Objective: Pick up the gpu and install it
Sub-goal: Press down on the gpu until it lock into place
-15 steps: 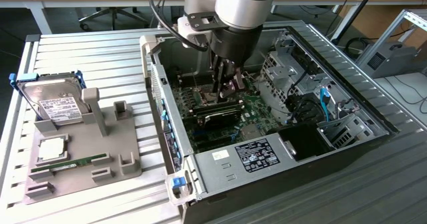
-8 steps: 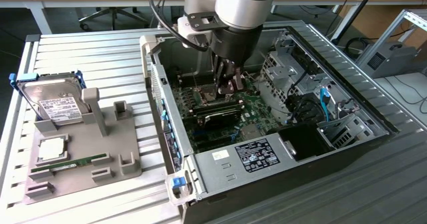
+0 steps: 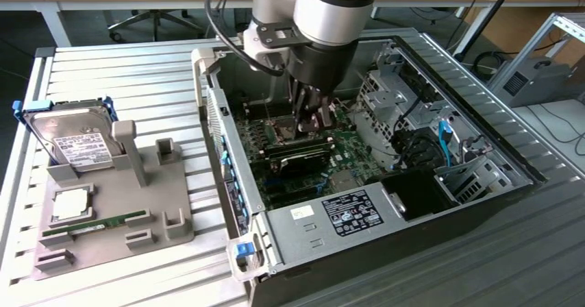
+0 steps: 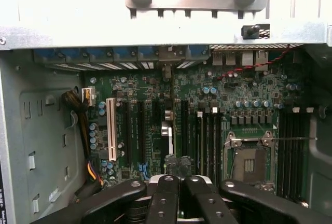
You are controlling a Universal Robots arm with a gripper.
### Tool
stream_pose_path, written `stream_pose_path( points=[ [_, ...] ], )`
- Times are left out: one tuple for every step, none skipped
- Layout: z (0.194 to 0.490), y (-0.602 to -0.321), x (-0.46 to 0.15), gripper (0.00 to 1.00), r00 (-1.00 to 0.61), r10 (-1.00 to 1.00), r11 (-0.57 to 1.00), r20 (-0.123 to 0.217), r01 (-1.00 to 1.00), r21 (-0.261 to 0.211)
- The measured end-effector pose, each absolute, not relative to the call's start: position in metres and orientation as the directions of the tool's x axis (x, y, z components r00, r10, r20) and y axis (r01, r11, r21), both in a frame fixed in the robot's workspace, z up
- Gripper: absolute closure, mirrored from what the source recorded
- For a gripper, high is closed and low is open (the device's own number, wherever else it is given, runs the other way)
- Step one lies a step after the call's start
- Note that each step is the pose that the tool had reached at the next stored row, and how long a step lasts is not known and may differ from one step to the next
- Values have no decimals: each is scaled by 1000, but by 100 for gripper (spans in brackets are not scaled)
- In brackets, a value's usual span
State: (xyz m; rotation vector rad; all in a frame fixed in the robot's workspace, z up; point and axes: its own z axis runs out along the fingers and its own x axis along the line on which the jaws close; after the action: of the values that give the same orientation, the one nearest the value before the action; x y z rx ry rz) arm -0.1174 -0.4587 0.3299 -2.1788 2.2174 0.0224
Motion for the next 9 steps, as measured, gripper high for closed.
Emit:
stream_pose_path(
  points=[
    [327, -459, -117, 89, -17, -999, 18, -34, -1000, -13],
    [325, -459, -117, 89, -17, -999, 18, -33, -1000, -13],
    [324, -459, -117, 89, -17, -999, 18, -34, -1000, -13],
    [322, -459, -117, 89, -17, -999, 18, -34, -1000, -13],
    [320, -459, -117, 89, -17, -999, 18, -34, -1000, -13],
    [318, -459, -117, 89, -17, -999, 18, -34, -1000, -13],
    [316, -459, -117, 89, -17, -999, 18, -34, -1000, -13],
    [314, -459, -117, 89, -17, -999, 18, -34, -1000, -13],
    [312, -459, -117, 89, -17, -999, 18, -34, -1000, -13]
  ],
)
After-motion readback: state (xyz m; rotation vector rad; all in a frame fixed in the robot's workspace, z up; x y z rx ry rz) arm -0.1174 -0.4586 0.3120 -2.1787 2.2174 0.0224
